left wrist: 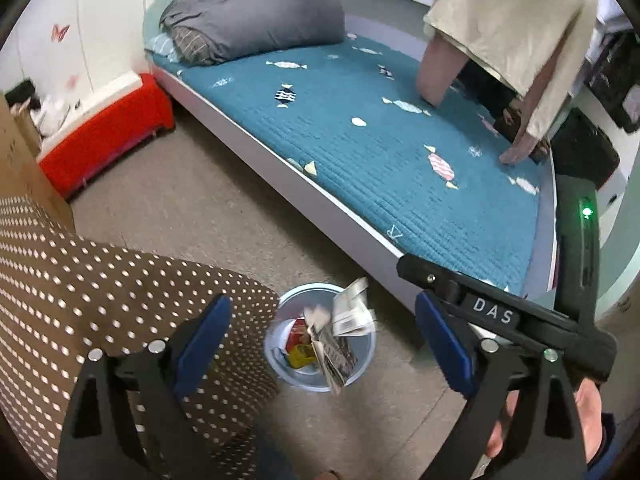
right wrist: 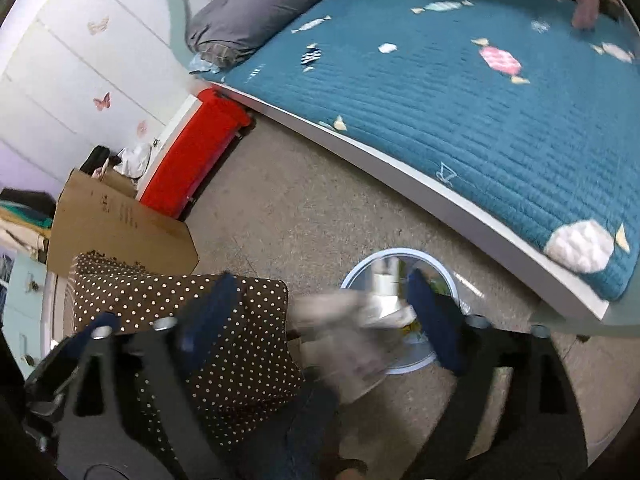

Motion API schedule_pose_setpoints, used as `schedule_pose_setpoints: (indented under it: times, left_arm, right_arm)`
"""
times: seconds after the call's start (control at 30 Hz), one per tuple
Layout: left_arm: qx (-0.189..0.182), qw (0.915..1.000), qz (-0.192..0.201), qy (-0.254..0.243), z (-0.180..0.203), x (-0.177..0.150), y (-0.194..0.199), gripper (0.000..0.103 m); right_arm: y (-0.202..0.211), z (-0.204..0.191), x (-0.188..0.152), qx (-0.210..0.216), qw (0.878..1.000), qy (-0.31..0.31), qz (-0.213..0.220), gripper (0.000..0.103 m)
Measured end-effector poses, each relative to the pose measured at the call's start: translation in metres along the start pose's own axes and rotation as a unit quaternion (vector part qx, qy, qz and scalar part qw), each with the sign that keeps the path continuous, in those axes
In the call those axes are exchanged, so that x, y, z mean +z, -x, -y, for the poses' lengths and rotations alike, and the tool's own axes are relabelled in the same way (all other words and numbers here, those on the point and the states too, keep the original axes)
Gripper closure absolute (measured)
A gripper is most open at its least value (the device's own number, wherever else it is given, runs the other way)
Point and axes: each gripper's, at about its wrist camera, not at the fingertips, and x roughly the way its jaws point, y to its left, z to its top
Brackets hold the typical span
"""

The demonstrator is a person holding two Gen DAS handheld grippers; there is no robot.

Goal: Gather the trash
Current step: 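Carry the packaging and wrapper to the bin and open both tools, then move both open tools back toward the table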

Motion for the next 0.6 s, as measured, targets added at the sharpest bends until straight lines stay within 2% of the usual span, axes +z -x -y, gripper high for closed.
schedule_pose_setpoints:
  times: [0.17,0.27,0.4,0.47,0.6]
  left_arm:
    - [0.001,0.9995,0.033,-0.003,-0.002,-0.002,0.023,0.01]
    - [0.006,0.9982,0.059,-0.006,-0.002,-0.005,0.041,0.01]
    - [0.01,0.997,0.077,-0.001,-0.003,-0.011,0.063,0.01]
    - [0.003,0.996,0.09,0.003,-0.003,-0.014,0.074,0.01]
    - [0.002,0.9933,0.116,-0.004,-0.001,-0.019,0.1,0.01]
  right_arm:
    - [0.011,0.004,-0.007,-0.027,1.0,-0.007,0.007,0.006]
    - [0.028,0.001,-0.011,-0.027,0.999,0.0,0.021,0.006]
    - [0.051,-0.012,-0.013,-0.027,0.999,0.006,0.039,0.006]
    - [0.063,-0.022,-0.014,-0.041,0.998,0.012,0.047,0.006]
    - [0.088,-0.045,-0.021,-0.027,0.997,0.025,0.07,0.006]
